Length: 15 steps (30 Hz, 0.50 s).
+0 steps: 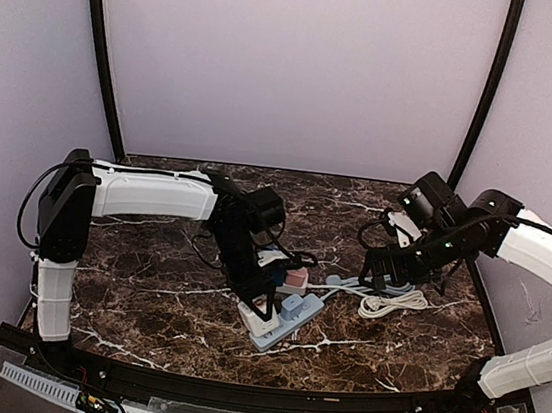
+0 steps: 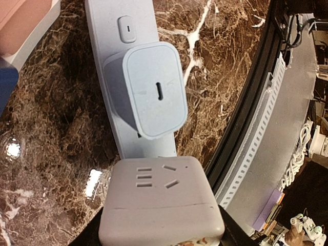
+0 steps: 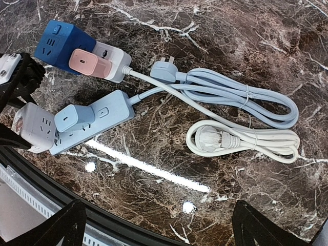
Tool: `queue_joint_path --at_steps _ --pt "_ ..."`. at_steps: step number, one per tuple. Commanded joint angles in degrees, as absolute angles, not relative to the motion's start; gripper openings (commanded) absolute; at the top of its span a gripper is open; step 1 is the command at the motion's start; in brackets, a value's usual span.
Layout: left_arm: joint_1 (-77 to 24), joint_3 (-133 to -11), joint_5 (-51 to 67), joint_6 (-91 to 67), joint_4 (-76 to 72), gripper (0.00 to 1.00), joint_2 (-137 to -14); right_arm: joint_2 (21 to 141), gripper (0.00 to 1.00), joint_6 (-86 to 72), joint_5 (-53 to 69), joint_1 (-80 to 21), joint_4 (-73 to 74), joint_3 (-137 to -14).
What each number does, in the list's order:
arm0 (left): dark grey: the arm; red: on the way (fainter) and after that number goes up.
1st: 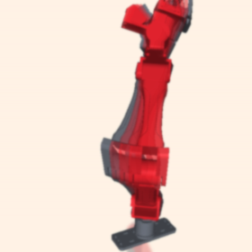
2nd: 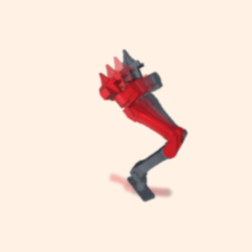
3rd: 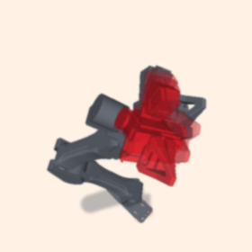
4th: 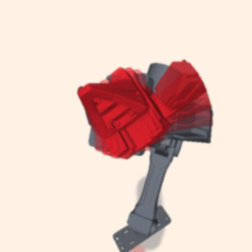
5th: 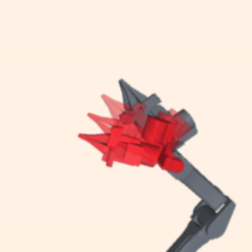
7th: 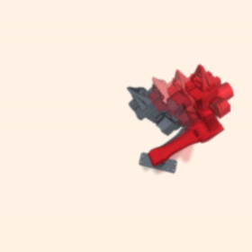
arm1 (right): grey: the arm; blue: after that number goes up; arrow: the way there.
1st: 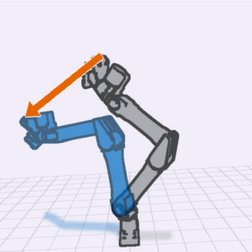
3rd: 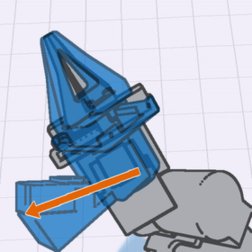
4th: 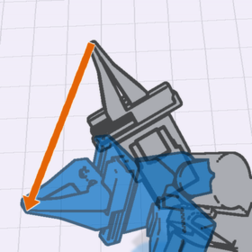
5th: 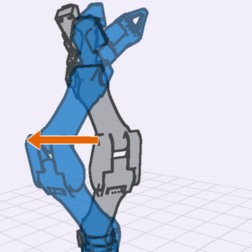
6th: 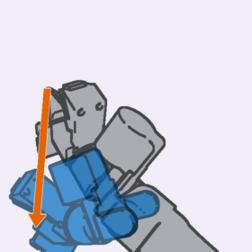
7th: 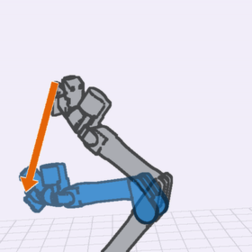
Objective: Insert the plug
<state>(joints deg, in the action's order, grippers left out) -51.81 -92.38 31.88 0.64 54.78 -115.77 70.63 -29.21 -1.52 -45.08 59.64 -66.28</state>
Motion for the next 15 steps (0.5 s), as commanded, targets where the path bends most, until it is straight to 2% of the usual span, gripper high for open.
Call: queue_joint_path --at_steps 1,15 --pt "-52.35 -92.77 21.41 -3.13 56.46 0.13 -115.06 71.01 0.99 -29.19 -1.93 -44.73 58.59 -65.85" --pt "-56.14 -93.63 13.28 -9.29 57.80 0.13 -115.75 73.13 0.99 -27.98 -2.00 -44.69 58.01 -66.57"
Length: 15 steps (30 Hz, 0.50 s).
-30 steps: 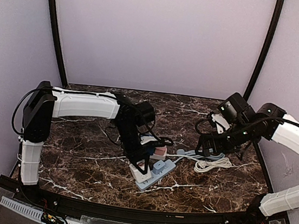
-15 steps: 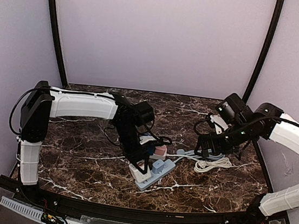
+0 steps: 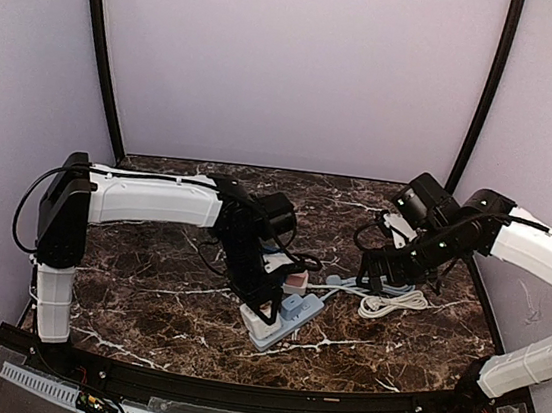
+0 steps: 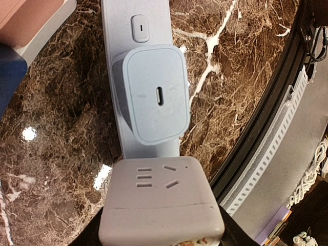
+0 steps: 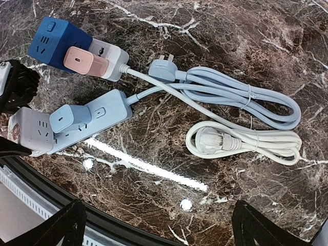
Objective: Insert the plug
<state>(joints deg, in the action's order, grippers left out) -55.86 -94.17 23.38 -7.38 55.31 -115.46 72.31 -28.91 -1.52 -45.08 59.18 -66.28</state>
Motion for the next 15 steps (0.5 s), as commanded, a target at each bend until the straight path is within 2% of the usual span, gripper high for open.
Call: queue_joint_path --at_steps 1,15 --pt "-56.24 -93.70 12.62 -9.70 57.82 0.13 -115.75 73.32 0.99 -27.93 -2.01 -44.72 57.99 -66.68" --pt "-58.46 -95.25 4.89 -11.95 59.56 0.12 -115.85 75.36 0.99 -27.37 -6.38 -44.74 58.35 -70.14"
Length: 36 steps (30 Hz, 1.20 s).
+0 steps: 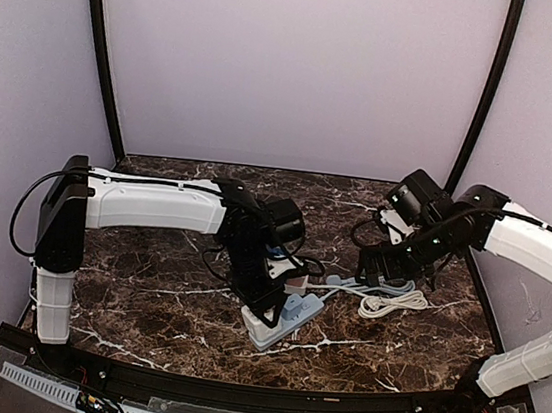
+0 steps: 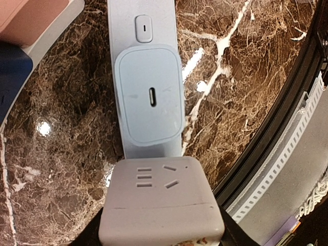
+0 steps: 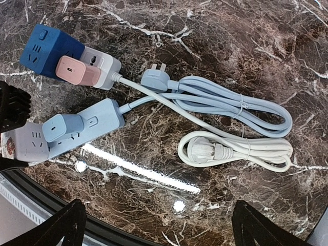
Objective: Insert the plug
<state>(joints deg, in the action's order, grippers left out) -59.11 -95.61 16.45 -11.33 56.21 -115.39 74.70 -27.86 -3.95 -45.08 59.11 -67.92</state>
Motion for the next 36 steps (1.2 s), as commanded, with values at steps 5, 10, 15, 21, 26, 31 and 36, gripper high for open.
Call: queue_joint_path --at_steps 5,10,15,21,26,31,36 --pt "-59.02 -95.85 3.35 -12.53 59.52 0.12 -115.93 75.34 0.99 -27.35 -6.85 -44.73 58.36 -70.51" --pt "-59.97 -96.18 1.88 -13.42 59.69 0.11 -115.85 74.60 0.99 -27.42 -6.79 -44.74 58.36 -69.86" --pt "-60.86 -96.31 -1.27 -14.67 60.44 0.11 -116.13 73.73 0.99 -27.58 -6.84 -44.69 58.44 -69.16" --pt "-61.79 -97.19 -3.92 -16.18 61.32 0.10 -117.60 72.84 0.99 -27.89 -6.91 -44.74 58.81 -68.65" --pt "-62.41 -97.93 -5.25 -17.03 61.08 0.10 -118.75 72.29 0.99 -28.21 -7.08 -44.70 59.48 -68.61" --pt "-63.32 -97.88 -5.97 -17.32 60.49 0.10 -119.83 72.01 0.99 -28.64 -7.56 -44.73 60.06 -68.90" --pt "-64.15 -97.41 -5.79 -16.59 59.89 0.10 -120.95 71.57 0.99 -29.09 -7.55 -44.74 60.42 -68.87"
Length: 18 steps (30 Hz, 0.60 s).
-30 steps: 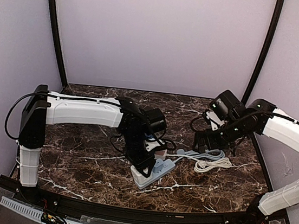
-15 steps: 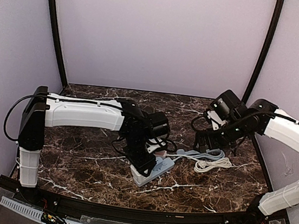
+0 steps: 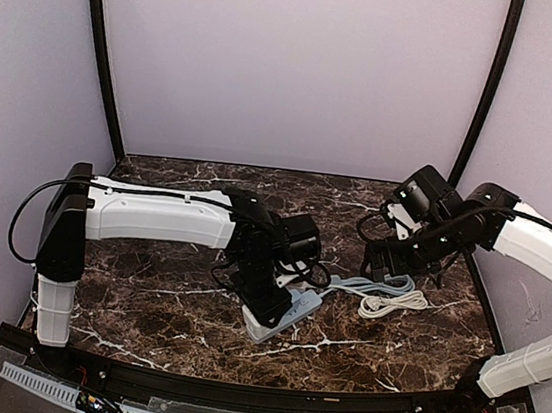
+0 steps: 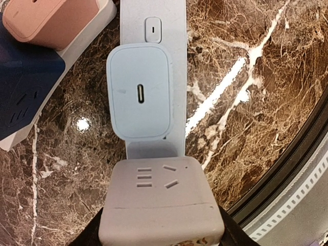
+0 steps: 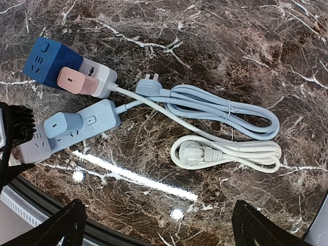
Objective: Insert the plug
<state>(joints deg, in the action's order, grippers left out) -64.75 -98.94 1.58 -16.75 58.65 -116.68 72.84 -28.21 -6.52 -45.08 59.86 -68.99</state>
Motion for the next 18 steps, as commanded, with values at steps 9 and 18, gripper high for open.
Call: queue_joint_path --at_steps 9,18 --pt "-64.54 -97.38 -5.49 -14.13 60.26 0.12 -122.21 71.56 0.99 -29.56 -7.69 -44.73 60.51 -69.14" --pt "-64.64 -97.49 -7.07 -10.15 60.21 0.12 -122.78 71.91 0.99 -29.29 -7.42 -44.74 60.36 -69.41"
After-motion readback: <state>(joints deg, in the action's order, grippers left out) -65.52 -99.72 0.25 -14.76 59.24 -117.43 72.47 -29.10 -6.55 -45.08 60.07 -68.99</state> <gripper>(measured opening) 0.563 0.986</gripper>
